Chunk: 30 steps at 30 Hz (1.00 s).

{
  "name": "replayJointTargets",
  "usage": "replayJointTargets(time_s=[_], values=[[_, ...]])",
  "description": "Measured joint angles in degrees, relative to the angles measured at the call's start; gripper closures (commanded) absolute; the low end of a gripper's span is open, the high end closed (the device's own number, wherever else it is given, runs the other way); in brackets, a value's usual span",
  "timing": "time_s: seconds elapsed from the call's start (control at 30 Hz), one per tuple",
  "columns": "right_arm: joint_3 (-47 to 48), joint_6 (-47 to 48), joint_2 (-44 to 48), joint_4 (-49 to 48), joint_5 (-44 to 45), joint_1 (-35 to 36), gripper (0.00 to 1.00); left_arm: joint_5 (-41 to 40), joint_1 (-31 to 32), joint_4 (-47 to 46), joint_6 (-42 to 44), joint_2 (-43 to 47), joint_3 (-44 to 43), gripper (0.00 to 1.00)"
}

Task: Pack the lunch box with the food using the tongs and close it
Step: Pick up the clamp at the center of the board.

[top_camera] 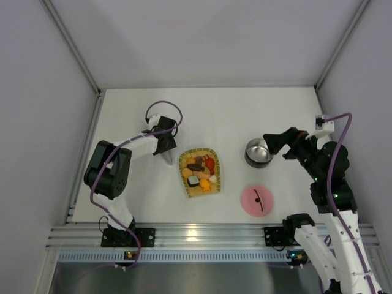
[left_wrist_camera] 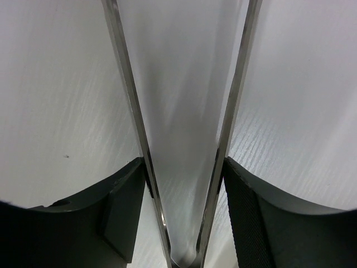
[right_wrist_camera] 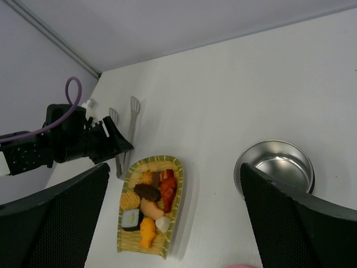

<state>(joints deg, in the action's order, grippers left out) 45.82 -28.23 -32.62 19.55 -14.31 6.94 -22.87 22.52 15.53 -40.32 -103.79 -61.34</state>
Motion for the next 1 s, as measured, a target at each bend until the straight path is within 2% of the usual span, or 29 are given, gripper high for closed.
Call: replayJointTargets(time_s=[0.27,0.4,0.53,1.0], values=[[-0.07,-0.55,0.0,-0.04,-0.55,0.0,0.0,-0.02,0.0,-1.22,0.76,0.87,1.44,0.43],[-0.07,-0.83,0.0,-0.04,-0.76,0.0,0.0,0.37,0.46,1.03,1.07,2.73,2.43,0.45],[-0.07,-0.98,0.0,-0.04,-0.83,0.0,0.01,0.2,1.31,4.61,1.4,6.58,2.64,0.5],[-0.09,-1.73,0.48,-0.11,-1.29,0.0,0.0,-1.27,4.83,13.11,1.53,21.16,2.64,0.49]])
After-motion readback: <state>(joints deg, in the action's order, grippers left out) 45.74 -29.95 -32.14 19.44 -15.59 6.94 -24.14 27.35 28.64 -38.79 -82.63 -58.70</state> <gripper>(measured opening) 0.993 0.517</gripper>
